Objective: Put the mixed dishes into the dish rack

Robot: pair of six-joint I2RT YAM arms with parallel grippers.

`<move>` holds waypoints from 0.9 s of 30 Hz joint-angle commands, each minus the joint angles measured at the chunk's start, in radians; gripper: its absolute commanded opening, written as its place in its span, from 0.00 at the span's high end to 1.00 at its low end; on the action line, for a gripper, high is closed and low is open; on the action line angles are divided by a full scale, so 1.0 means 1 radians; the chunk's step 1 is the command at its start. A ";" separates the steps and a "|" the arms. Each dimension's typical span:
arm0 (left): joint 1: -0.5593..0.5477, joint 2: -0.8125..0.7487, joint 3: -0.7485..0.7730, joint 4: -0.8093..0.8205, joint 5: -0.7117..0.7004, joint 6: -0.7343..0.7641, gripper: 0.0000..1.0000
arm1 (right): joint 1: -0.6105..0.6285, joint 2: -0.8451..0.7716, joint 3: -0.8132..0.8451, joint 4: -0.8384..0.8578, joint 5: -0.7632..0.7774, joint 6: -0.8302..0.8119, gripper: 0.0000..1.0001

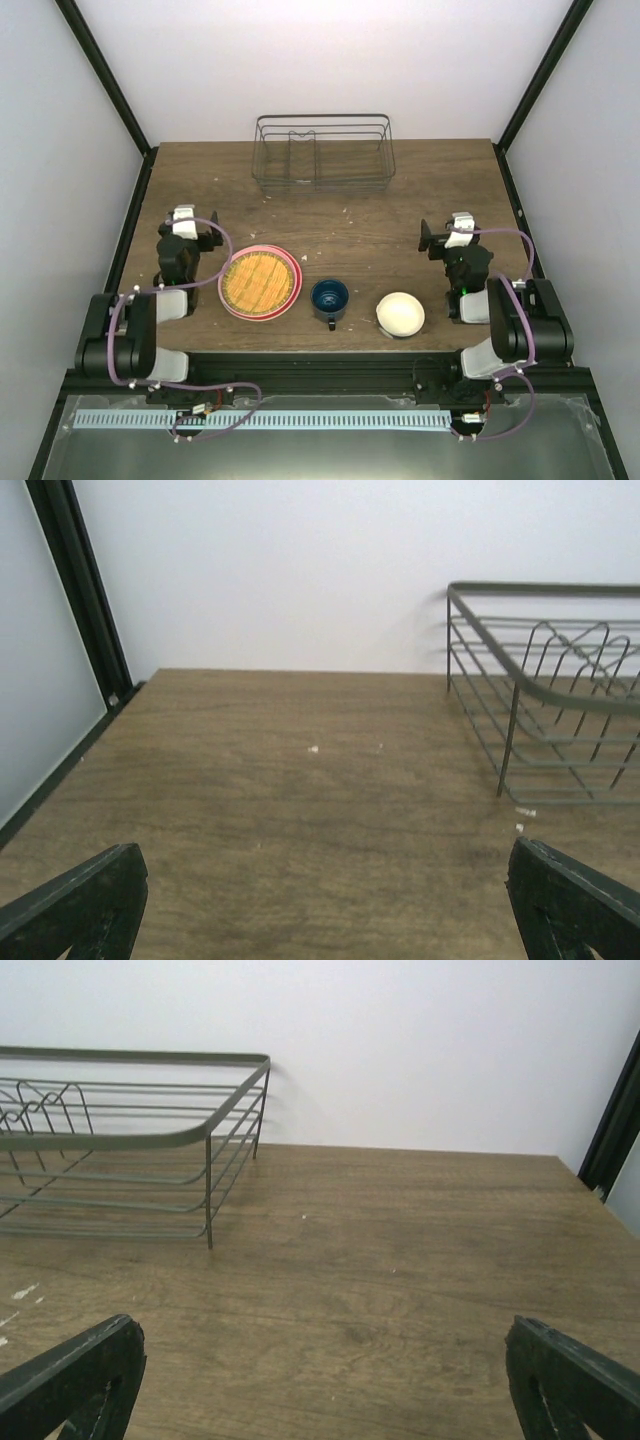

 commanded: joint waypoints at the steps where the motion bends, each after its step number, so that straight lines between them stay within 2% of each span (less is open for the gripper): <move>1: -0.007 -0.111 0.070 -0.197 -0.033 -0.032 0.00 | 0.014 -0.067 0.021 -0.036 0.037 -0.012 0.00; 4: -0.012 -0.182 0.132 -0.364 -0.058 -0.052 0.00 | 0.015 -0.127 0.059 -0.164 0.093 -0.009 0.00; 7: -0.012 -0.247 0.189 -0.512 -0.084 -0.044 0.00 | 0.024 -0.177 0.139 -0.415 0.179 -0.043 0.00; 11: -0.012 -0.317 0.286 -0.727 -0.077 -0.052 0.00 | 0.036 -0.241 0.273 -0.673 0.247 -0.010 0.00; 15: -0.015 -0.322 0.444 -0.963 -0.040 -0.041 0.01 | 0.101 -0.256 0.472 -0.930 0.305 -0.013 0.00; 18: -0.019 -0.309 0.549 -1.075 -0.018 -0.042 0.01 | 0.150 -0.226 0.629 -1.108 0.326 0.041 0.00; 22: -0.020 -0.289 0.678 -1.196 0.001 -0.060 0.00 | 0.225 -0.147 0.805 -1.240 0.330 0.114 0.00; 27: -0.020 -0.237 0.866 -1.376 0.010 -0.071 0.00 | 0.297 0.029 1.101 -1.421 0.313 0.164 0.00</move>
